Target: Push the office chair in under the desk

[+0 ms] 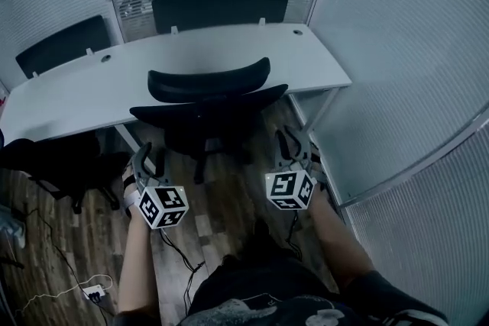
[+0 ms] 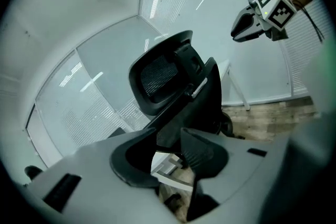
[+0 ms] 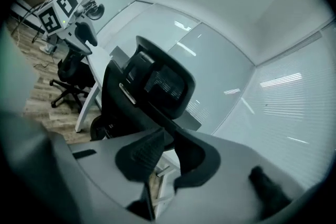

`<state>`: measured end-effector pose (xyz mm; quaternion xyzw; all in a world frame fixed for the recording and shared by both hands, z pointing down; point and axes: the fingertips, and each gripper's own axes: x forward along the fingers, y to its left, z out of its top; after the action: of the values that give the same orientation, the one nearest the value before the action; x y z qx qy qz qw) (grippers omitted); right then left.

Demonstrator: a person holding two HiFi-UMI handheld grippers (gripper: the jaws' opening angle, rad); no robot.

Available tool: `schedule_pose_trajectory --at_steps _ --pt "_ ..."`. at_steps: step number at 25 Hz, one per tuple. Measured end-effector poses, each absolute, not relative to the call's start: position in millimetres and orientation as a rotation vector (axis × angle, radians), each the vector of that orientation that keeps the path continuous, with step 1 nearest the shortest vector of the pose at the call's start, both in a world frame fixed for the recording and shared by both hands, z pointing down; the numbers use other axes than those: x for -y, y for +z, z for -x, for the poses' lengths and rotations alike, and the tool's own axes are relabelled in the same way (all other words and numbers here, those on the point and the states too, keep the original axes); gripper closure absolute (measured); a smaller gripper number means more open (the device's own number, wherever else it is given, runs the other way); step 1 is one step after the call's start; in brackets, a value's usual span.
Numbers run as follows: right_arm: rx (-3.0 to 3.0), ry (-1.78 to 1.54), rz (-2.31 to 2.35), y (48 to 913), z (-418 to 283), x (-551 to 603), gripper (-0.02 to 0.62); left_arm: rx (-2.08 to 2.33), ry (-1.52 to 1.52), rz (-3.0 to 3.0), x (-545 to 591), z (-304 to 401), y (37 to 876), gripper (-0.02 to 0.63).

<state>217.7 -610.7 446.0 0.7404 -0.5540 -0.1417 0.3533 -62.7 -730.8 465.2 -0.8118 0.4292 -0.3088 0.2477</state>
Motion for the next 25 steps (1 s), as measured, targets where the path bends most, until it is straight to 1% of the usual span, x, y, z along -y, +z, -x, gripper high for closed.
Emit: schedule_pose_trajectory --at_steps 1,3,6,9,14,25 --pt "1.437 -0.371 -1.941 443.5 -214.8 604.8 0.528 -1.180 -0.825 2.225 727.0 64.1 464.5 0.468" --pt "1.481 -0.333 -1.988 441.7 -209.9 595.3 0.545 -1.197 -0.808 2.251 719.9 65.2 464.7 0.511" --pt "1.531 -0.267 -2.026 440.8 -207.2 584.1 0.558 -1.224 -0.806 2.265 708.7 66.3 466.5 0.549" --pt "1.539 -0.310 -1.979 432.8 -200.8 575.8 0.569 -1.280 -0.752 2.262 693.2 69.0 454.9 0.579" --pt "1.613 -0.376 -1.930 412.3 -194.3 564.4 0.572 -1.369 -0.698 2.292 667.2 63.0 438.3 0.591" --pt "1.784 -0.379 -1.838 404.0 -219.2 486.9 0.574 -1.447 -0.688 2.276 569.5 19.3 424.0 0.591"
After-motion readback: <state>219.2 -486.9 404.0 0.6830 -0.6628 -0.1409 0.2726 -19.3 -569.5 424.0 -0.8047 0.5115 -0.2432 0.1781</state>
